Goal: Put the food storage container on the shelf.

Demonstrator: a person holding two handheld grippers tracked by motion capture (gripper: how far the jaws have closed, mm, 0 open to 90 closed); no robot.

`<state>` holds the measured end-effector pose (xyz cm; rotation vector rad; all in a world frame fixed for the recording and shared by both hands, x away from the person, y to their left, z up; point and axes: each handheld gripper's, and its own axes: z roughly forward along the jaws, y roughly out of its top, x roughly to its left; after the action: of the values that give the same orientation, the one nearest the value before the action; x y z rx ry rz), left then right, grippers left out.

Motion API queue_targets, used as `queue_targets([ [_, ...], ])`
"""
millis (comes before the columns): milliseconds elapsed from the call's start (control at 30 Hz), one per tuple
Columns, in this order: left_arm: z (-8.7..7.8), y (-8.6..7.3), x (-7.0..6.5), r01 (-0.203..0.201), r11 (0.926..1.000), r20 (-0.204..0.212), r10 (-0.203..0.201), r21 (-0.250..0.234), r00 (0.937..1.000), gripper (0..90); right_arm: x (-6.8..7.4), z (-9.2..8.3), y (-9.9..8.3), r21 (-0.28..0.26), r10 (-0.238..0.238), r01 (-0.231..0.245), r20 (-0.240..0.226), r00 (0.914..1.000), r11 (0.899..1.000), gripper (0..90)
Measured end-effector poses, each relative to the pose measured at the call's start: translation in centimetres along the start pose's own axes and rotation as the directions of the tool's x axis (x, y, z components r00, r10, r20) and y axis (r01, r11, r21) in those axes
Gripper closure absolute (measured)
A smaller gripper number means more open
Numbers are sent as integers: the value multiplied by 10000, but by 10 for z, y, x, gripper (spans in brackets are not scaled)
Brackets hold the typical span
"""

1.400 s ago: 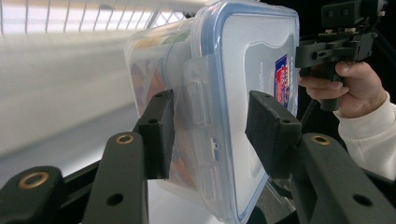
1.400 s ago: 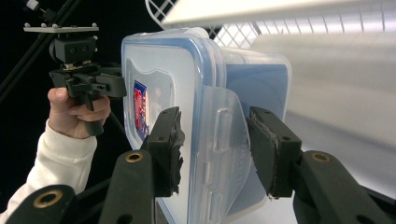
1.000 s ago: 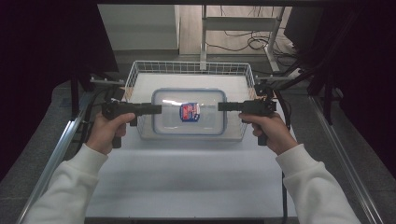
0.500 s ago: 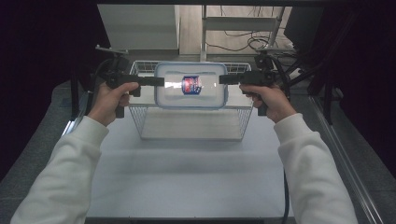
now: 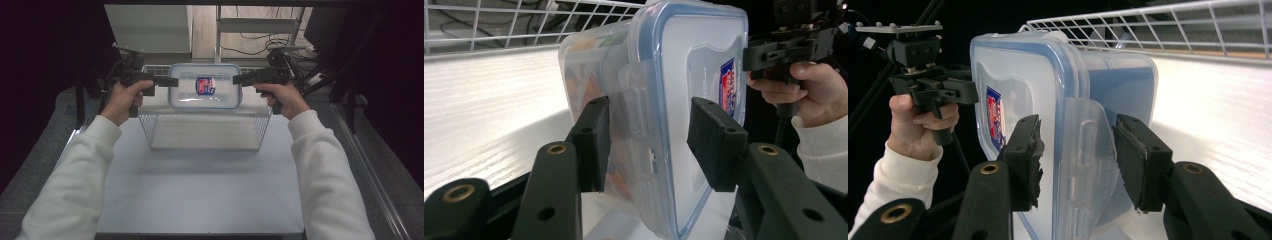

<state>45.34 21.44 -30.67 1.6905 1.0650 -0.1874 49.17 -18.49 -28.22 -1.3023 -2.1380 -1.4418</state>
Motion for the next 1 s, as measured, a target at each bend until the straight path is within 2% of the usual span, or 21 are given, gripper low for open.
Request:
queue_targets([
  [167,5,6,9,498,9987,214,-500,82,9985,529,-7,2,3,148,723,-724,41,9974,9973,539],
  [333,9,11,18,1115,9936,334,-1121,196,9931,527,-11,7,8,-11,1427,-1428,373,9891,9898,530],
  [433,12,14,24,1526,9877,403,-1539,333,9873,525,-14,9,10,-24,1769,-1770,493,9830,9842,529],
  [633,19,19,35,2221,9739,541,-2245,477,9730,517,-18,13,17,-48,2136,-2140,909,9727,9768,529],
  [733,22,20,39,2499,9670,502,-2523,488,9664,511,-19,16,19,-94,2389,-2395,1196,9637,9709,529],
  [833,24,21,42,2744,9604,489,-2767,488,9597,507,-21,18,21,-43,2818,-2838,1327,9503,9589,526],
  [933,27,22,44,2929,9550,400,-2948,472,9547,502,-23,20,22,-18,3054,-3085,1486,9406,9512,520],
  [1000,27,22,45,2966,9539,426,-2985,463,9535,504,-24,21,23,-23,3106,-3138,1509,9385,9495,520],
])
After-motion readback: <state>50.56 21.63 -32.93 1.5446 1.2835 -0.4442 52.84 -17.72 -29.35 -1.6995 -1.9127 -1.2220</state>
